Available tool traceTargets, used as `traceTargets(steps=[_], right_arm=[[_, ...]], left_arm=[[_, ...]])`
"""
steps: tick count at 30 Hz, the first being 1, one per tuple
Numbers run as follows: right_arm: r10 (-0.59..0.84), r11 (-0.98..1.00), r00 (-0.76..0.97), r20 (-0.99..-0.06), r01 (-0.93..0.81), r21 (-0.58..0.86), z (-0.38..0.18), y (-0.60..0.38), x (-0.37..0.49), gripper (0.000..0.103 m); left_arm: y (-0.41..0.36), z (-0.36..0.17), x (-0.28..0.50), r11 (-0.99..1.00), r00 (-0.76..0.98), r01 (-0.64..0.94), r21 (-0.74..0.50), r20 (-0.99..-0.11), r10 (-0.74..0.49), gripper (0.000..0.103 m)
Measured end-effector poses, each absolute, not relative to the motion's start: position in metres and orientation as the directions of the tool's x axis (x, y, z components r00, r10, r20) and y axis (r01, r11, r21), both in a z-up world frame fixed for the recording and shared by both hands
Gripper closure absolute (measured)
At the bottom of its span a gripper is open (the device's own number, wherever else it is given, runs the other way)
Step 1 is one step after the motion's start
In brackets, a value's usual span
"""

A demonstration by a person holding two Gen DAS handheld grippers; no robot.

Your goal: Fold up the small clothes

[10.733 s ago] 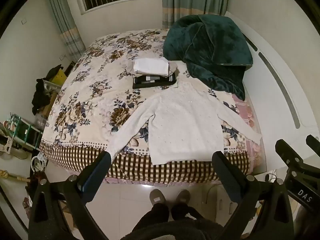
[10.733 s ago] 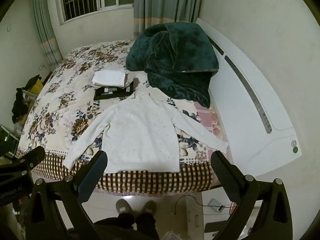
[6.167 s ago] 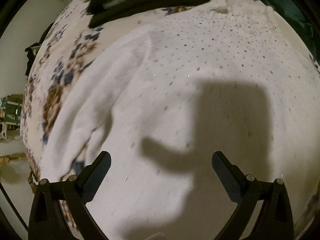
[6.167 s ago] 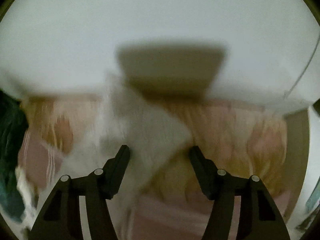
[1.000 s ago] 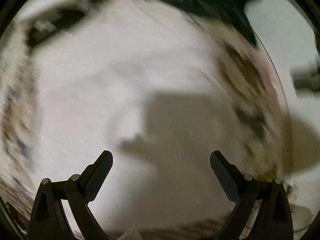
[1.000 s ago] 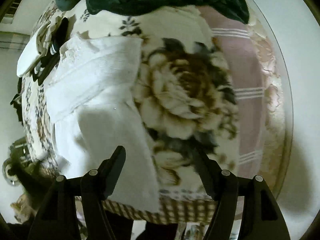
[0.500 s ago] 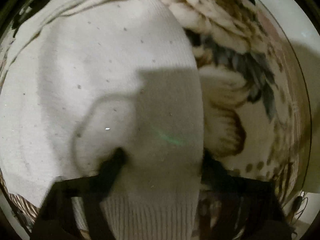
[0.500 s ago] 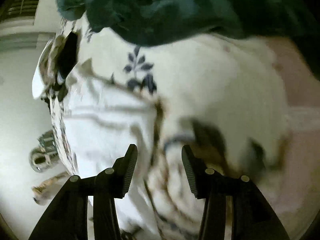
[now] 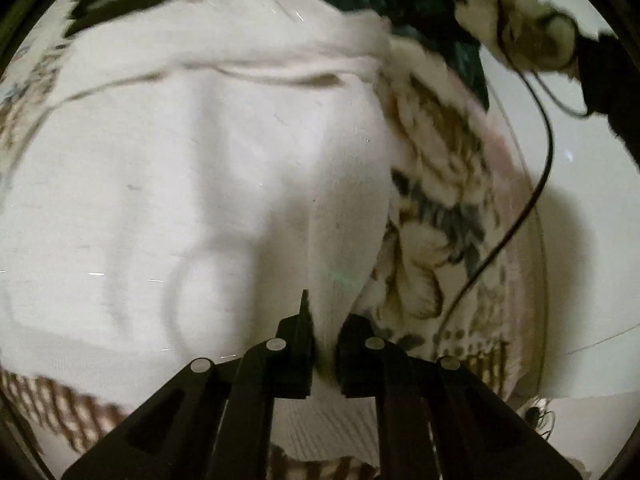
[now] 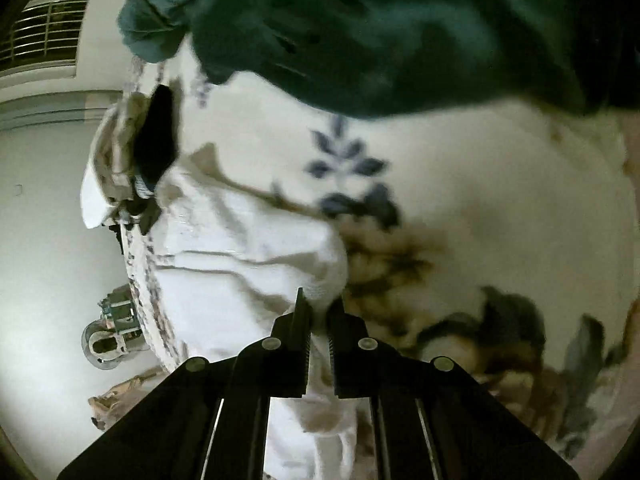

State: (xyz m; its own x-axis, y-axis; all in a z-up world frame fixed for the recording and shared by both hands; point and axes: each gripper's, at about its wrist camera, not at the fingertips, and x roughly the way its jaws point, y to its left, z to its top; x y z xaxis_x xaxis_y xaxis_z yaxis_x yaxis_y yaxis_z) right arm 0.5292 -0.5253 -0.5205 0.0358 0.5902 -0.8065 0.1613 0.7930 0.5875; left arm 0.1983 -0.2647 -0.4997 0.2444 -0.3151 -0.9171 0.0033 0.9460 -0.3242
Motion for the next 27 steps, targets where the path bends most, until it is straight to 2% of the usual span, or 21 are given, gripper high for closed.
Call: traceTargets(steps=[5, 10, 18, 24, 27], right_arm=[[0.560, 0.823, 0.051, -0.827, 0.080, 0.562, -0.462, -0.458, 0.543, 0.095], [0.505, 0.863, 0.004, -0.863, -0.032, 0.504, -0.434, -0.329, 0.559, 0.096], [0.336, 0.926, -0.047, -0.941, -0.167, 0.339, -0.481, -0.099, 0.579, 0.096], [0.240, 0.942, -0.055, -0.969, -0.227, 0.246, -0.523, -0.004, 0.577, 0.096], [0.165, 0.949, -0.131, -0.978, -0.248, 0.193, -0.552, 0.022, 0.575, 0.095]], left_arm=[[-0.182, -0.471, 0.192, 0.914, 0.306, -0.128, -0.385, -0.892, -0.333, 0.097], [-0.089, -0.473, 0.182, 0.854, 0.345, -0.294, -0.429, -0.881, -0.324, 0.097], [0.032, -0.521, 0.160, 0.730, 0.349, -0.485, -0.482, -0.872, -0.344, 0.097], [0.089, -0.550, 0.149, 0.676, 0.336, -0.554, -0.485, -0.874, -0.351, 0.097], [0.096, -0.574, 0.145, 0.655, 0.271, -0.565, -0.502, -0.863, -0.427, 0.091]])
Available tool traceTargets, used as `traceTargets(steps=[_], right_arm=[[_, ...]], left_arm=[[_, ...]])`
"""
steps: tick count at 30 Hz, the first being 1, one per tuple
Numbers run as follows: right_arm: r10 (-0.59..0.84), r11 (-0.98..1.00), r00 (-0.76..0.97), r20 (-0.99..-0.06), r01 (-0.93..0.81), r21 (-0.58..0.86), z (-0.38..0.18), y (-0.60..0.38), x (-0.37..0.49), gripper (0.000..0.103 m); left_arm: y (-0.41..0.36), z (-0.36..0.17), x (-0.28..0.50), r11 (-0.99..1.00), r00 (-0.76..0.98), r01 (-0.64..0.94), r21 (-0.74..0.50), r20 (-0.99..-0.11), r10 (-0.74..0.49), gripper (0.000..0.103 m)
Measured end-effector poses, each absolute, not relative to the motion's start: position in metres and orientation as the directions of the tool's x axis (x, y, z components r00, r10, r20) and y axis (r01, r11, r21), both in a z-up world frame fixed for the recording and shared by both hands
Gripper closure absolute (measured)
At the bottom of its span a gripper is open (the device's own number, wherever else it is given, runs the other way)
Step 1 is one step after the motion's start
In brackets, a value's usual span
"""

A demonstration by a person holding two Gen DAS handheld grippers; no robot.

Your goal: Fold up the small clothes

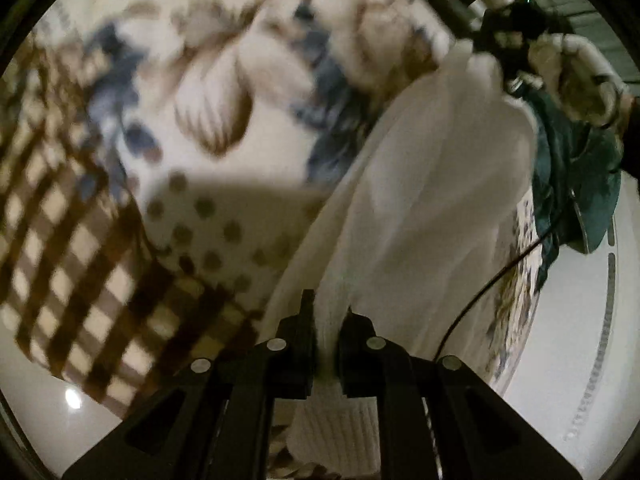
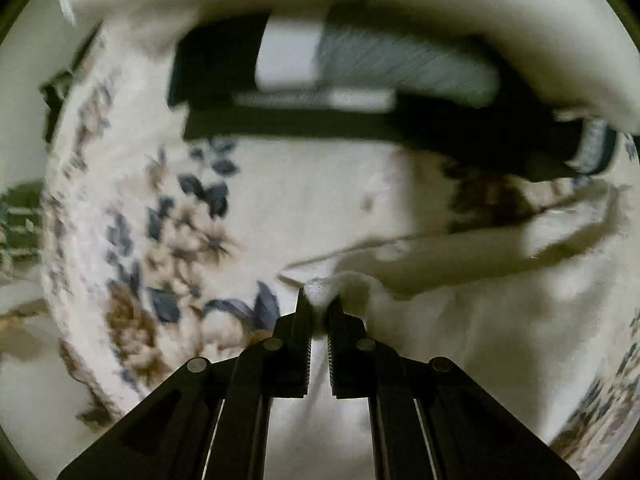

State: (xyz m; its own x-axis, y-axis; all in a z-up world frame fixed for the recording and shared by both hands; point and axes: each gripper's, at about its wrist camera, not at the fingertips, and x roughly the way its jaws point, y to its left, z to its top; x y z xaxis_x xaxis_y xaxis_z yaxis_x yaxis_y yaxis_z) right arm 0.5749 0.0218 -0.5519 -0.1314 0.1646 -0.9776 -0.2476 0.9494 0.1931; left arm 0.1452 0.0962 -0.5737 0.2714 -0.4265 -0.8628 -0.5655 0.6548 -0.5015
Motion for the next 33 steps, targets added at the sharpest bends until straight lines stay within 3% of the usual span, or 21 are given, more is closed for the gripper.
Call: traceTargets(steps=[1, 2, 3, 4, 5, 6, 9, 13, 19, 21, 22, 23, 24, 29, 33], right_arm=[[0.159, 0.952, -0.166, -0.973, -0.233, 0.196, -0.559, 0.025, 0.574, 0.094], [0.145, 0.955, -0.188, -0.971, -0.228, 0.187, -0.559, 0.026, 0.573, 0.085], [0.170, 0.951, -0.189, -0.967, -0.225, 0.212, -0.555, 0.024, 0.572, 0.072], [0.220, 0.944, -0.176, -0.960, -0.212, 0.255, -0.544, 0.018, 0.569, 0.063], [0.254, 0.940, -0.162, -0.954, -0.192, 0.282, -0.535, 0.011, 0.568, 0.048], [0.295, 0.935, -0.130, -0.947, -0.165, 0.314, -0.520, -0.003, 0.565, 0.043], [0.335, 0.936, -0.014, -0.942, -0.107, 0.335, -0.482, -0.056, 0.554, 0.043], [0.243, 0.970, 0.094, -0.966, 0.000, 0.244, -0.471, -0.138, 0.559, 0.043], [0.319, 0.917, 0.113, -0.941, 0.214, 0.337, -0.514, -0.224, 0.576, 0.043], [0.384, 0.882, 0.137, -0.913, 0.239, 0.407, -0.527, -0.237, 0.579, 0.043], [0.404, 0.870, 0.156, -0.901, 0.240, 0.431, -0.530, -0.242, 0.581, 0.044], [0.410, 0.863, 0.187, -0.893, 0.238, 0.446, -0.530, -0.246, 0.582, 0.070], [0.406, 0.862, 0.211, -0.889, 0.234, 0.449, -0.530, -0.249, 0.584, 0.095], [0.313, 0.888, 0.260, -0.914, 0.262, 0.379, -0.538, -0.273, 0.595, 0.096], [0.346, 0.872, 0.222, -0.912, 0.281, 0.400, -0.550, -0.282, 0.594, 0.094]], left_arm=[[0.102, -0.578, 0.142, 0.636, 0.258, -0.579, -0.511, -0.854, -0.451, 0.085], [0.106, -0.577, 0.140, 0.629, 0.249, -0.583, -0.514, -0.851, -0.463, 0.080], [0.112, -0.576, 0.138, 0.633, 0.232, -0.591, -0.501, -0.857, -0.461, 0.066], [0.122, -0.570, 0.136, 0.643, 0.219, -0.597, -0.480, -0.869, -0.444, 0.060], [0.132, -0.564, 0.135, 0.638, 0.232, -0.604, -0.478, -0.871, -0.433, 0.052], [0.145, -0.557, 0.137, 0.626, 0.259, -0.610, -0.487, -0.868, -0.423, 0.048], [0.172, -0.542, 0.163, 0.611, 0.326, -0.593, -0.524, -0.850, -0.413, 0.044], [0.181, -0.533, 0.275, 0.657, 0.401, -0.458, -0.599, -0.799, -0.449, 0.043], [0.139, -0.561, 0.456, 0.755, 0.355, -0.265, -0.600, -0.789, -0.502, 0.043], [0.130, -0.570, 0.489, 0.781, 0.336, -0.234, -0.579, -0.802, -0.494, 0.050], [0.126, -0.572, 0.504, 0.802, 0.355, -0.210, -0.560, -0.807, -0.471, 0.093], [0.124, -0.571, 0.513, 0.814, 0.371, -0.190, -0.549, -0.808, -0.458, 0.096], [0.124, -0.569, 0.520, 0.828, 0.385, -0.174, -0.534, -0.811, -0.441, 0.098], [0.126, -0.577, 0.527, 0.874, 0.346, -0.154, -0.461, -0.854, -0.389, 0.098], [0.133, -0.585, 0.537, 0.865, 0.302, -0.172, -0.471, -0.861, -0.409, 0.094]])
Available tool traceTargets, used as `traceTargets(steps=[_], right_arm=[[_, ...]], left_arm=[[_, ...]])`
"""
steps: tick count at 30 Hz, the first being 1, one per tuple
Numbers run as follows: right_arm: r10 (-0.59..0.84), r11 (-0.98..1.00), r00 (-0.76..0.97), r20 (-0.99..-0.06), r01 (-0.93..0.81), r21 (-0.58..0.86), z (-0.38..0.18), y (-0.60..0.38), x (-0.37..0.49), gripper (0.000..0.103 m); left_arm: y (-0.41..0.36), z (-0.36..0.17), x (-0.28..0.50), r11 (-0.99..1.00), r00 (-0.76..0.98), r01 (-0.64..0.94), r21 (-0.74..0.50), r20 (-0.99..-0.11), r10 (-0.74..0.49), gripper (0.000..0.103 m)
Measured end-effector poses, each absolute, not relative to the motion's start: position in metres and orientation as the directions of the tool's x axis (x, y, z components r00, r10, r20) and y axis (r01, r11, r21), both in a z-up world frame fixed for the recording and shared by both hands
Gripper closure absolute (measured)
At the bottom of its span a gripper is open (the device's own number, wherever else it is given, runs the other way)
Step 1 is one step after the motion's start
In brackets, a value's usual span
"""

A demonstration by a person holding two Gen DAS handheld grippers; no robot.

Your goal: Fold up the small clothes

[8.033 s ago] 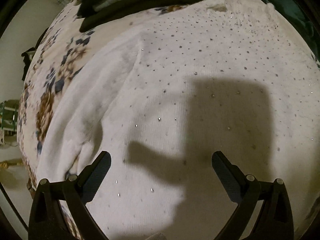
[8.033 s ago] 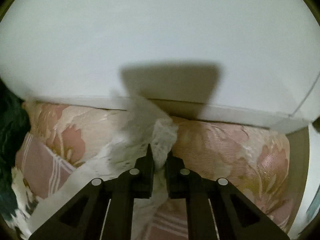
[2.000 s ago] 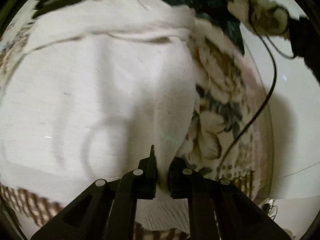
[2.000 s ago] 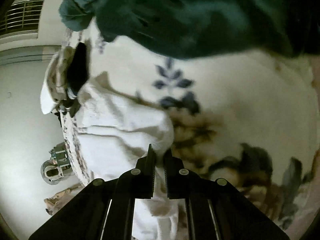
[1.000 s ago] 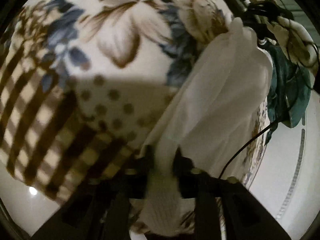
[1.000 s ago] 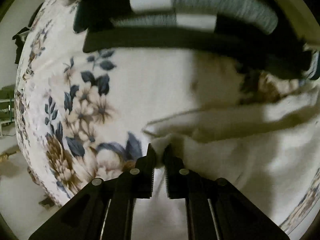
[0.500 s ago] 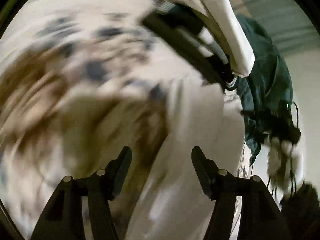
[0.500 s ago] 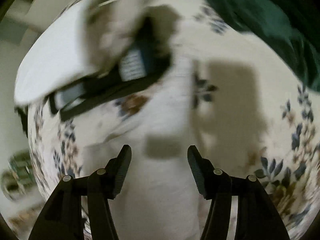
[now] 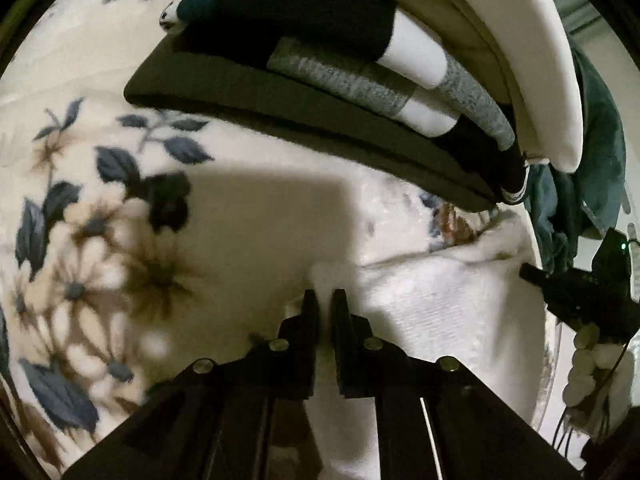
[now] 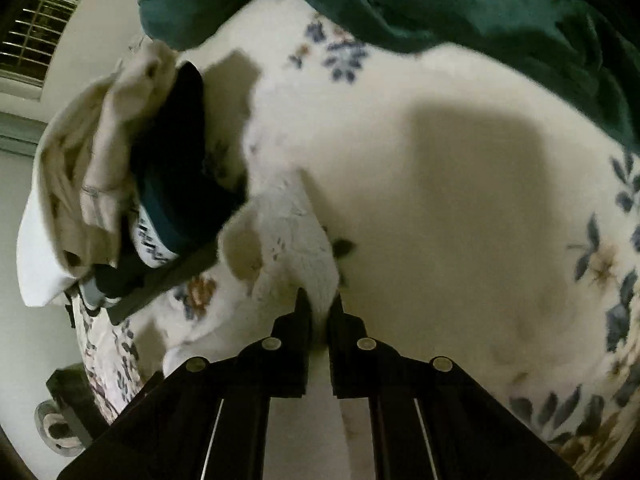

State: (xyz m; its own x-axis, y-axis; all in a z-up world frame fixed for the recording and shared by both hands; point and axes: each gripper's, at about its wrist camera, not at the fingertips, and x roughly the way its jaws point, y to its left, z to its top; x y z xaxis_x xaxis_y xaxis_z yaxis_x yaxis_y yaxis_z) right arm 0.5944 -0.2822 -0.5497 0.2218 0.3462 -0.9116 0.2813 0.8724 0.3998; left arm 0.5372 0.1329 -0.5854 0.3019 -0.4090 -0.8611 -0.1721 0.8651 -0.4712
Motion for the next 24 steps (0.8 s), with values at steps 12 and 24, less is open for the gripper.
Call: traceTargets(steps=[12, 24], right_arm=[[0.540, 0.823, -0.014, -0.842, 0.219, 0.524, -0.493, -0.285, 0.404, 0.042], [0.545, 0.804, -0.193, -0.816, 0.395, 0.443, -0.585, -0.258, 0.158, 0.047]], left_arm=[[0.173, -0.493, 0.364, 0.789, 0.294, -0.163, -0.592, -0.793, -0.534, 0.037], [0.122, -0.568, 0.172, 0.845, 0.037, -0.298, -0.444, -0.890, -0.454, 0.057]])
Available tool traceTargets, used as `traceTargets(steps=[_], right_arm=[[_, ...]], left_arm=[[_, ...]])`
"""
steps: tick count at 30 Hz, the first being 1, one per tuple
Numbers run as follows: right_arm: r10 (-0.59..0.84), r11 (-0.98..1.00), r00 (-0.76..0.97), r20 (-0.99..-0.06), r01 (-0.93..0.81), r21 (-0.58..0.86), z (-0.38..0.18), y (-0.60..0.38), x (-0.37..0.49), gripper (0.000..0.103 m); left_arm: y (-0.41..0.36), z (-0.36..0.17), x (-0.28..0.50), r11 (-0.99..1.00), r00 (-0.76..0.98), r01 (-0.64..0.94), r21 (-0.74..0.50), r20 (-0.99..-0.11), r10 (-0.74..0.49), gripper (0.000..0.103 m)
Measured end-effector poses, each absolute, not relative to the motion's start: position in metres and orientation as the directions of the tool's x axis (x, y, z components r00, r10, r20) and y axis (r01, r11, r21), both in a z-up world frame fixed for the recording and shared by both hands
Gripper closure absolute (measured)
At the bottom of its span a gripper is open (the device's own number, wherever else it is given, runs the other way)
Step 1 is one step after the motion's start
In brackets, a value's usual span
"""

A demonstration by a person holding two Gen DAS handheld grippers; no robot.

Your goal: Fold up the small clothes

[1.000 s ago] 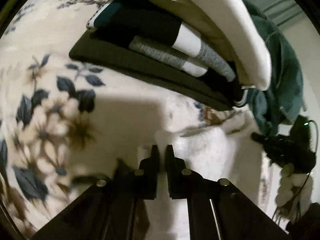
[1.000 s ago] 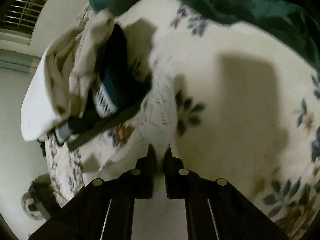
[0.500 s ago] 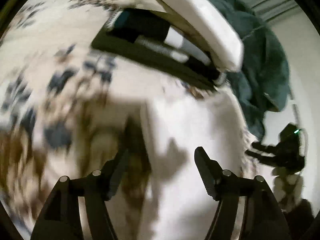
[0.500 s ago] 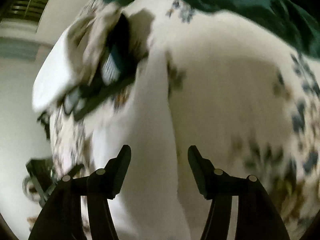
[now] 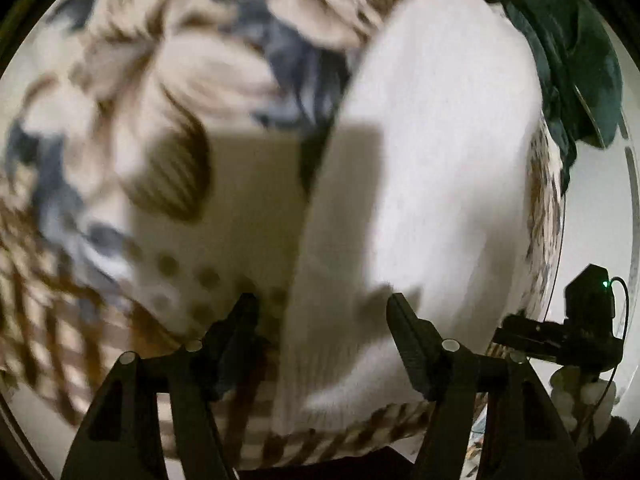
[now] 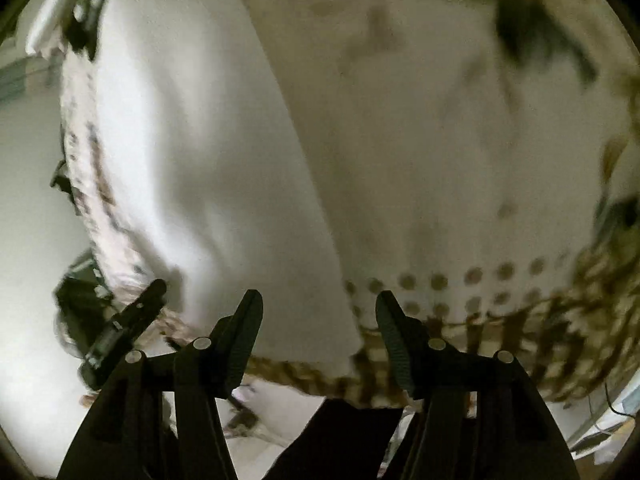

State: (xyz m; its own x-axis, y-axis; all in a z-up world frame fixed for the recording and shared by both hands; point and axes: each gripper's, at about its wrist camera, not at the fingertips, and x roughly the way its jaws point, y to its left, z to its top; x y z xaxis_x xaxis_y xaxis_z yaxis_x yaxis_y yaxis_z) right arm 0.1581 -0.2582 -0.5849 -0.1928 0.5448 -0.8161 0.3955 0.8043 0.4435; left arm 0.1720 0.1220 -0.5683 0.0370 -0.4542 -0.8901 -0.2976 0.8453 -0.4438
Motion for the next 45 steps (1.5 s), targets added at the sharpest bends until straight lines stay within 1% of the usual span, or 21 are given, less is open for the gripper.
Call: traceTargets(steps=[1, 2, 5, 9, 12, 13, 14, 15, 16, 17, 21, 23, 26, 27, 28, 29, 30, 31, 32, 38, 45], right_arm=[[0.570, 0.772, -0.161, -0.806, 0.442, 0.457, -0.591, -0.258, 0.147, 0.058], [0.567, 0.751, -0.135, -0.813, 0.490, 0.443, -0.595, -0.259, 0.134, 0.097], [0.509, 0.745, -0.036, -0.860, 0.518, 0.420, -0.579, -0.260, 0.109, 0.096], [0.511, 0.737, -0.056, -0.858, 0.542, 0.404, -0.573, -0.256, 0.076, 0.097], [0.523, 0.752, -0.072, -0.849, 0.507, 0.420, -0.583, -0.252, 0.076, 0.091], [0.520, 0.764, -0.068, -0.852, 0.482, 0.428, -0.583, -0.250, 0.086, 0.087], [0.506, 0.785, -0.067, -0.860, 0.448, 0.428, -0.579, -0.251, 0.092, 0.070], [0.510, 0.794, -0.057, -0.858, 0.416, 0.444, -0.576, -0.251, 0.096, 0.047], [0.531, 0.785, -0.042, -0.847, 0.401, 0.472, -0.576, -0.253, 0.098, 0.037], [0.556, 0.770, -0.036, -0.830, 0.399, 0.498, -0.579, -0.255, 0.101, 0.029], [0.629, 0.732, -0.114, -0.769, 0.419, 0.537, -0.619, -0.249, 0.106, 0.027], [0.665, 0.693, -0.081, -0.743, 0.438, 0.572, -0.621, -0.247, 0.108, 0.027], [0.759, 0.580, -0.027, -0.650, 0.481, 0.657, -0.626, -0.249, 0.096, 0.027], [0.793, 0.528, -0.005, -0.609, 0.502, 0.685, -0.631, -0.237, 0.093, 0.027], [0.810, 0.502, 0.004, -0.587, 0.512, 0.697, -0.635, -0.233, 0.091, 0.027], [0.816, 0.490, 0.010, -0.577, 0.518, 0.701, -0.640, -0.232, 0.086, 0.032], [0.815, 0.485, 0.015, -0.579, 0.528, 0.697, -0.644, -0.231, 0.082, 0.047], [0.812, 0.487, 0.011, -0.584, 0.539, 0.687, -0.647, -0.234, 0.080, 0.061], [0.818, 0.473, 0.015, -0.576, 0.552, 0.687, -0.650, -0.235, 0.079, 0.082], [0.801, 0.482, 0.069, -0.594, 0.515, 0.709, -0.604, -0.240, 0.069, 0.086], [0.780, 0.545, 0.137, -0.611, 0.330, 0.770, -0.502, -0.252, 0.108, 0.086]], left_arm=[[0.119, -0.571, 0.169, 0.842, 0.040, -0.314, -0.439, -0.892, -0.450, 0.093], [0.119, -0.569, 0.167, 0.835, 0.053, -0.324, -0.445, -0.890, -0.454, 0.094], [0.124, -0.548, 0.161, 0.828, 0.134, -0.342, -0.444, -0.895, -0.425, 0.095], [0.133, -0.552, 0.149, 0.834, 0.127, -0.349, -0.428, -0.903, -0.410, 0.095], [0.144, -0.569, 0.147, 0.778, 0.126, -0.383, -0.498, -0.862, -0.490, 0.089], [0.149, -0.568, 0.146, 0.755, 0.130, -0.395, -0.523, -0.845, -0.518, 0.078], [0.157, -0.566, 0.145, 0.727, 0.149, -0.408, -0.553, -0.825, -0.544, 0.073], [0.159, -0.566, 0.144, 0.722, 0.164, -0.407, -0.559, -0.823, -0.544, 0.054], [0.166, -0.566, 0.144, 0.710, 0.192, -0.399, -0.581, -0.810, -0.555, 0.035], [0.167, -0.572, 0.144, 0.686, 0.206, -0.402, -0.607, -0.789, -0.579, 0.032], [0.161, -0.602, 0.151, 0.590, 0.204, -0.427, -0.685, -0.708, -0.676, 0.031], [0.154, -0.597, 0.152, 0.610, 0.207, -0.419, -0.673, -0.725, -0.657, 0.031], [0.142, -0.585, 0.152, 0.661, 0.193, -0.383, -0.646, -0.755, -0.626, 0.031], [0.136, -0.581, 0.152, 0.669, 0.191, -0.357, -0.652, -0.752, -0.631, 0.036], [0.133, -0.582, 0.152, 0.682, 0.173, -0.339, -0.648, -0.756, -0.632, 0.049], [0.127, -0.584, 0.152, 0.691, 0.160, -0.327, -0.644, -0.759, -0.632, 0.057], [0.124, -0.587, 0.151, 0.699, 0.151, -0.322, -0.638, -0.764, -0.628, 0.071], [0.124, -0.591, 0.149, 0.700, 0.143, -0.329, -0.634, -0.766, -0.627, 0.081], [0.126, -0.592, 0.146, 0.676, 0.152, -0.348, -0.650, -0.750, -0.643, 0.082], [0.130, -0.553, 0.141, 0.635, 0.226, -0.347, -0.691, -0.718, -0.658, 0.088], [0.139, -0.473, 0.171, 0.603, 0.344, -0.291, -0.743, -0.669, -0.659, 0.090]])
